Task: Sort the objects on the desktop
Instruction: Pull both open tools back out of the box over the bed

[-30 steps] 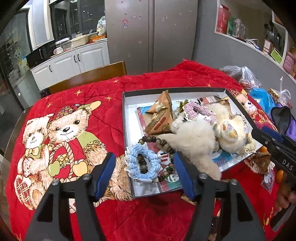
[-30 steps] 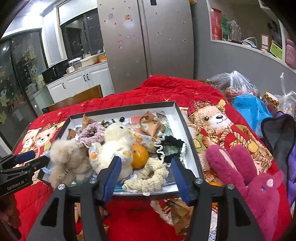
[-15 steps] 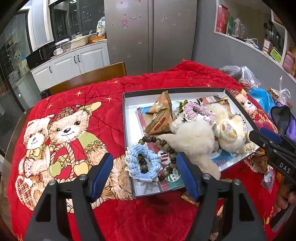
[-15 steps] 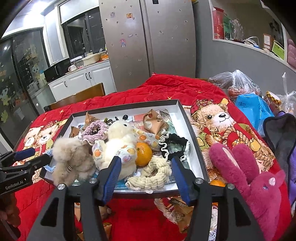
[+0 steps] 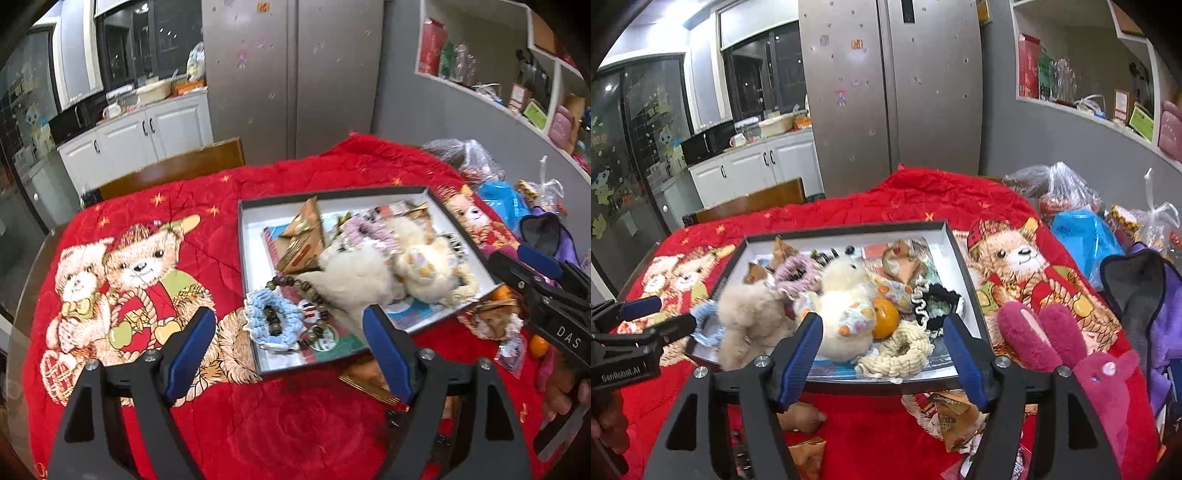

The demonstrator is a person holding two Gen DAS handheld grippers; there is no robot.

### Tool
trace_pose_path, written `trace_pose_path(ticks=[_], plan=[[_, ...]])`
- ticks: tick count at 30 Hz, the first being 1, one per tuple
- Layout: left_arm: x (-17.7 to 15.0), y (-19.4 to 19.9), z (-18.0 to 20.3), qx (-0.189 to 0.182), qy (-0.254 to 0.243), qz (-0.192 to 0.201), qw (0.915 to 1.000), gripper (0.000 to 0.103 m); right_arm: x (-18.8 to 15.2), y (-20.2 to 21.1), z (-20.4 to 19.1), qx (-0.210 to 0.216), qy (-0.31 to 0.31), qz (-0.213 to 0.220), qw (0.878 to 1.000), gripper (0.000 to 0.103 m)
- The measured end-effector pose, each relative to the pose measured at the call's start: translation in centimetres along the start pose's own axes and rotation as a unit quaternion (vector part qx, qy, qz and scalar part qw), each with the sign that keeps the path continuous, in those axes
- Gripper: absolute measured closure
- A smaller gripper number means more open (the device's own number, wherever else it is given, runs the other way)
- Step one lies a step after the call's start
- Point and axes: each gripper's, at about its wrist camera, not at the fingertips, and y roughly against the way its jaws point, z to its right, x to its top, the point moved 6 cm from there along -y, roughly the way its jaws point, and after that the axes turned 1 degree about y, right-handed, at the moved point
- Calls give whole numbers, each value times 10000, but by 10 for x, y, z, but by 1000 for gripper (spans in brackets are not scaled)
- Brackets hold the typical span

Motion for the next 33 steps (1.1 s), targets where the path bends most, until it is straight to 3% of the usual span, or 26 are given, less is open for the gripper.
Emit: trace_pose_path(ticks=[3,9,12,16,26,33], plan=[[2,28,10,-81,-71,224,9997,15,5,18,-5,76,-2,124,9999,22],[-2,82,30,-264,-213,564,9978,13,12,68,-13,83,163,425,9989,22],[-9,111,40,-483,-250,783,9954,6,12,91,-12,115,137,571,9982,20],[-23,136,48,-481,-310,927,9941,5,4,112,-10,69,157,687,9975,20],[-88,152,55,-376,-265,808,9957,5,-38,150,-6,32,136,754,9971,20],[-153,141,61,-504,-58,457,9977,5,-95,162,0,119,-112,610,9980,20]])
